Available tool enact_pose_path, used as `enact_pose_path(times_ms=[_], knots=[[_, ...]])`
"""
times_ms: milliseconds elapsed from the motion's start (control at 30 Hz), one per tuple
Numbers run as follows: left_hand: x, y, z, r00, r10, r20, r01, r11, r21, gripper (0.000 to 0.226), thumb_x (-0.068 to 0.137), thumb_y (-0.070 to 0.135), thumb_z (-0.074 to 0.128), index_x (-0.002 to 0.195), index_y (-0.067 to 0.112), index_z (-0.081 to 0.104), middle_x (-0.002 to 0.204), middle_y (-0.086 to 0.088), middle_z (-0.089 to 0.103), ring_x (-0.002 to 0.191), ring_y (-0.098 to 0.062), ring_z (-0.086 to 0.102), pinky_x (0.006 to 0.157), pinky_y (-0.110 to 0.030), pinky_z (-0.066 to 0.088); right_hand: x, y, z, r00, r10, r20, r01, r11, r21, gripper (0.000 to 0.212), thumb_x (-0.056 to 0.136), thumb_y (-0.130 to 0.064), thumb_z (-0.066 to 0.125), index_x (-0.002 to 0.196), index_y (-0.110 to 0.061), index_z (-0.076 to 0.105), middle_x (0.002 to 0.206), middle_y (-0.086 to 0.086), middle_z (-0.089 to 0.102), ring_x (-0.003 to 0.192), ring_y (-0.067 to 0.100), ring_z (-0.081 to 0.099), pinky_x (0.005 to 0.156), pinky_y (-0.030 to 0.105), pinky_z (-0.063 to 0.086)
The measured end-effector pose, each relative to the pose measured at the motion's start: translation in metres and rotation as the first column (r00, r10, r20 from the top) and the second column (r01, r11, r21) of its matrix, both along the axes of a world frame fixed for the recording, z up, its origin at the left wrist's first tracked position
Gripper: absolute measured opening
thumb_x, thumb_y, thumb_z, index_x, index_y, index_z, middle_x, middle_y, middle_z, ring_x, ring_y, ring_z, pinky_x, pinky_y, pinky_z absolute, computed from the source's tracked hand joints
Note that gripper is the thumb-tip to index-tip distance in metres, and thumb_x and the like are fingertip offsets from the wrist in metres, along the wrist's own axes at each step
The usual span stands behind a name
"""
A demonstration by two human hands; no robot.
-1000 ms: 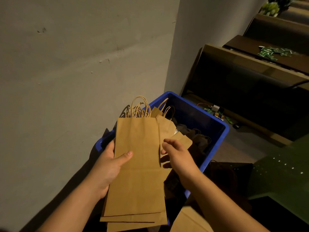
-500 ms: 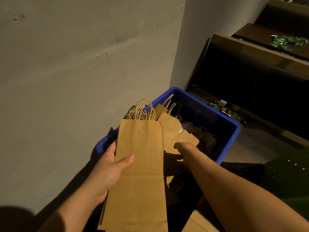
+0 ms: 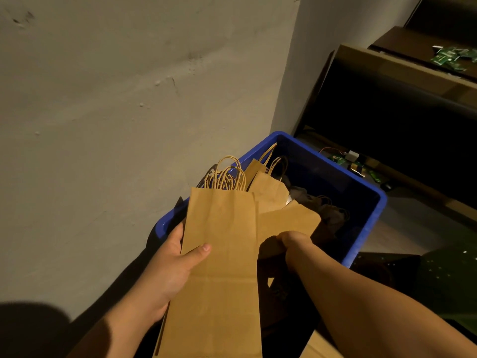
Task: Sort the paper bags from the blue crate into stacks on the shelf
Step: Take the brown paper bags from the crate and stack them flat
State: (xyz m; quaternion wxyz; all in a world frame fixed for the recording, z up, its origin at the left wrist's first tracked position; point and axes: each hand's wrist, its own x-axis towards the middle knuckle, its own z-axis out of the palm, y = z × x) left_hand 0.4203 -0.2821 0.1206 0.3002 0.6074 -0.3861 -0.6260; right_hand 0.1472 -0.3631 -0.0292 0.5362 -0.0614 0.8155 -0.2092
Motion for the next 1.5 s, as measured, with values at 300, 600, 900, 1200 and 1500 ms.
enact_pose_path(times_ms=[300, 600, 900, 1200, 1500], knots=[[-0.002, -0.002, -0.002, 0.999, 0.035, -0.008, -0.035, 0.999, 0.014, 0.045, 0.094, 0.018, 0.071, 0.126, 0.048, 0.058, 0.112, 0.009, 0.077, 0.098, -0.018, 0.076, 0.088, -0.047, 0.059, 0.016, 0.01, 0.021, 0.996, -0.094, 0.006, 0.094, 0.995, -0.014, 0.014, 0.105, -0.005, 0.044, 0.096, 0.002, 0.05, 0.097, 0.017, 0.052, 0.107, 0.031, 0.056, 0.105, 0.04, 0.049], [-0.002, -0.005, -0.004, 0.999, 0.047, -0.027, -0.047, 0.998, 0.03, 0.046, 0.094, 0.018, 0.071, 0.13, 0.043, 0.058, 0.114, 0.007, 0.077, 0.1, -0.02, 0.076, 0.09, -0.049, 0.059, 0.001, 0.005, -0.011, 0.992, -0.121, -0.038, 0.119, 0.991, -0.066, 0.051, 0.081, -0.016, 0.075, 0.117, 0.008, 0.048, 0.125, 0.011, 0.053, 0.097, 0.036, 0.066, 0.082, 0.049, 0.062], [-0.003, -0.003, -0.002, 0.999, 0.05, -0.012, -0.049, 0.999, 0.022, 0.046, 0.094, 0.019, 0.07, 0.132, 0.041, 0.058, 0.111, 0.01, 0.078, 0.096, -0.016, 0.077, 0.086, -0.045, 0.06, 0.013, 0.015, 0.036, 0.975, -0.212, 0.063, 0.22, 0.96, -0.172, 0.029, 0.095, -0.003, 0.066, 0.123, 0.004, 0.062, 0.096, 0.014, 0.063, 0.089, 0.03, 0.065, 0.092, 0.044, 0.057], [-0.006, -0.002, -0.002, 0.998, 0.06, -0.004, -0.06, 0.998, 0.008, 0.041, 0.095, 0.021, 0.069, 0.126, 0.046, 0.058, 0.113, 0.009, 0.077, 0.103, -0.021, 0.074, 0.093, -0.051, 0.057, 0.036, 0.044, 0.086, 0.936, -0.316, -0.154, 0.203, 0.843, -0.498, 0.05, 0.101, -0.021, 0.065, 0.148, -0.015, 0.049, 0.139, 0.008, 0.061, 0.12, 0.029, 0.063, 0.098, 0.042, 0.055], [-0.009, 0.001, 0.01, 1.0, 0.008, 0.014, -0.007, 0.994, -0.105, 0.094, 0.098, 0.018, 0.065, 0.147, 0.073, 0.007, 0.14, 0.024, 0.04, 0.123, -0.009, 0.048, 0.1, -0.048, 0.044, 0.014, 0.06, 0.15, 0.936, -0.251, -0.248, -0.046, 0.611, -0.79, 0.024, 0.106, -0.017, 0.055, 0.127, -0.025, 0.062, 0.097, -0.008, 0.071, 0.072, -0.002, 0.068, 0.059, 0.018, 0.055]])
